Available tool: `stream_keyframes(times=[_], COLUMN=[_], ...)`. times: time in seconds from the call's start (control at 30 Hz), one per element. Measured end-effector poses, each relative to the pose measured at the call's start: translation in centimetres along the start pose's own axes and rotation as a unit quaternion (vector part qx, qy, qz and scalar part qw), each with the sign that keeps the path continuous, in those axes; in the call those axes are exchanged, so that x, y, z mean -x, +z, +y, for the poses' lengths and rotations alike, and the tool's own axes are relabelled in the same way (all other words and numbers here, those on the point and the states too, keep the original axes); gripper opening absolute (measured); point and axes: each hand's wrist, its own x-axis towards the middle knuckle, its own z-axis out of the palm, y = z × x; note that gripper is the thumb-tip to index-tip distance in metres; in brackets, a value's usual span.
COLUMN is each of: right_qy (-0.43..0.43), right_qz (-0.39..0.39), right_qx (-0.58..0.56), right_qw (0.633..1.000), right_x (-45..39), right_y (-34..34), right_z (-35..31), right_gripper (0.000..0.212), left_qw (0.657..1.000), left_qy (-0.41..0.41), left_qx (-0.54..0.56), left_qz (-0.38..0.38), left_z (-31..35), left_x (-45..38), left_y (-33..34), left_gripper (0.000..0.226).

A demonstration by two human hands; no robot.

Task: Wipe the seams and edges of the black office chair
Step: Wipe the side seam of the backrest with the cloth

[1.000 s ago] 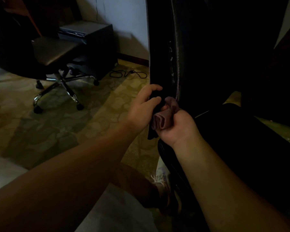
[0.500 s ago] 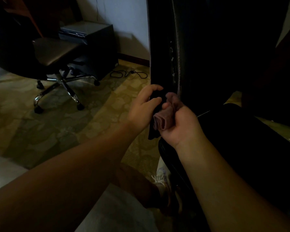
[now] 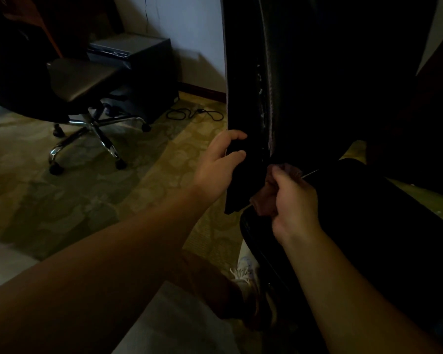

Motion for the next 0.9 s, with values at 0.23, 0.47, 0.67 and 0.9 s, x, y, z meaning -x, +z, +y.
stream_keyframes(times=[0.23, 0.47, 0.67, 0.9], right_qy=[-0.175, -0.17, -0.14, -0.152], right_qz=[0.016, 0.015, 0.002, -0.022], right_qx=[0.15, 0.14, 0.142, 0.131], right_qw=[0.973, 0.975, 0.98, 0.98], right_x=[-0.7, -1.0, -1.2, -0.5], right_y=[0.4, 0.6, 1.2, 1.2], right_z=[-0.9, -1.8, -1.4, -1.6], right_gripper=[0.012, 0.002, 0.003, 0.003], left_qw=[1.0, 1.0, 1.0, 1.0], left_qy=[-0.003, 0.0, -0.004, -0.002], left_qx=[0.016, 0.02, -0.014, -0.021], left_qz=[-0.014, -0.008, -0.011, -0.01], left_z=[0.3, 0.3, 0.0, 0.1], left_x=[0.2, 0.1, -0.1, 0.0], left_y=[-0.2, 0.1, -0.2, -0.2], left_gripper=[0.03, 0.036, 0.043, 0.048])
